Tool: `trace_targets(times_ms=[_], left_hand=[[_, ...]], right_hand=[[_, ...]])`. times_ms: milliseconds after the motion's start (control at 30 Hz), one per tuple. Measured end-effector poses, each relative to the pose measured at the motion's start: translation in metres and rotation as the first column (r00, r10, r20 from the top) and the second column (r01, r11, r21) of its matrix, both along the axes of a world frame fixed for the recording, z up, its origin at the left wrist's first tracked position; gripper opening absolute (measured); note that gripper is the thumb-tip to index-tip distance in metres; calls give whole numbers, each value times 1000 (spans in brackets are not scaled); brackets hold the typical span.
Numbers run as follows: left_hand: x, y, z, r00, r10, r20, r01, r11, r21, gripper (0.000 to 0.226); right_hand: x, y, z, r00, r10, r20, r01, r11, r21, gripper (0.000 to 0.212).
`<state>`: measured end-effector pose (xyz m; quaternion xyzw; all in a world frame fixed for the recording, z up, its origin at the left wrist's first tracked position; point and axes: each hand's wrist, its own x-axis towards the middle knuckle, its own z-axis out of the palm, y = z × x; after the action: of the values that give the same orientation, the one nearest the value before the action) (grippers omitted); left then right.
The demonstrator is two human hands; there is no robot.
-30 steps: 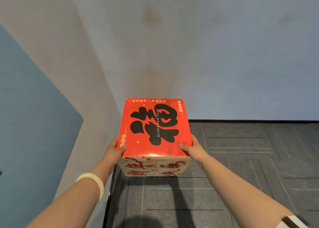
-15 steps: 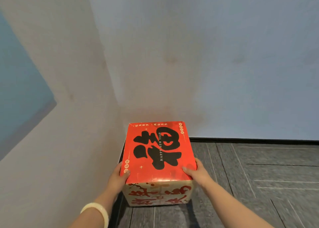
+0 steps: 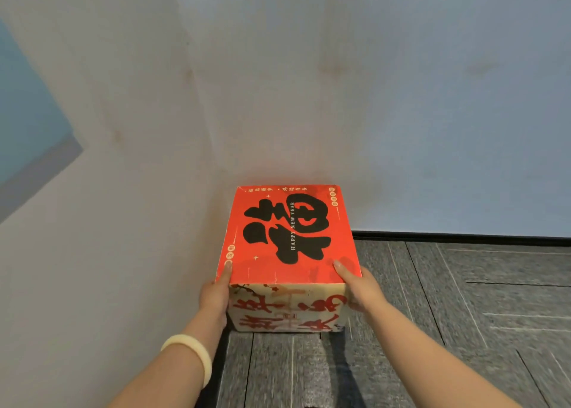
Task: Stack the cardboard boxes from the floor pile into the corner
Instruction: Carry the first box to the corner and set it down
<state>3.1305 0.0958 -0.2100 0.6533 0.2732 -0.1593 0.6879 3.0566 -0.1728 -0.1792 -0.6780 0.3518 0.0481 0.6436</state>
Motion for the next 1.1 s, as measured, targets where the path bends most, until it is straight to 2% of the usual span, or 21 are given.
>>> trace_targets(times_ms=[167,300,400,533,667,833,1100], left_hand=[[5,9,5,1000,12,14,-10,992,-122,48],[13,18,-1,1000,-4,29,6,998,-69,67],[19,21,-9,1000,-12,-4,12,1000,-22,85],[16,26,-4,1000,-1,2,1,1000,31,75],[17,37,5,999,-29,23,28,999,43,49],[18,40,5,995,-96,30,94,993,78,53],[18,44,13,989,-149,8,147,983,110,64]], right_hand=[[20,10,-5,1000,13,27,-14,999,32,52],[32,16,-11,1000,25,16,-26,999,45,68],[33,18,-12,999,26,21,-28,996,90,63],[29,21,-12,995,81,54,-88,985,147,45],[34,32,-21,991,117,66,-125,983,132,45],[34,34,-24,988,123,92,-135,982,134,45],[32,36,-17,984,134,114,-140,989,51,45]])
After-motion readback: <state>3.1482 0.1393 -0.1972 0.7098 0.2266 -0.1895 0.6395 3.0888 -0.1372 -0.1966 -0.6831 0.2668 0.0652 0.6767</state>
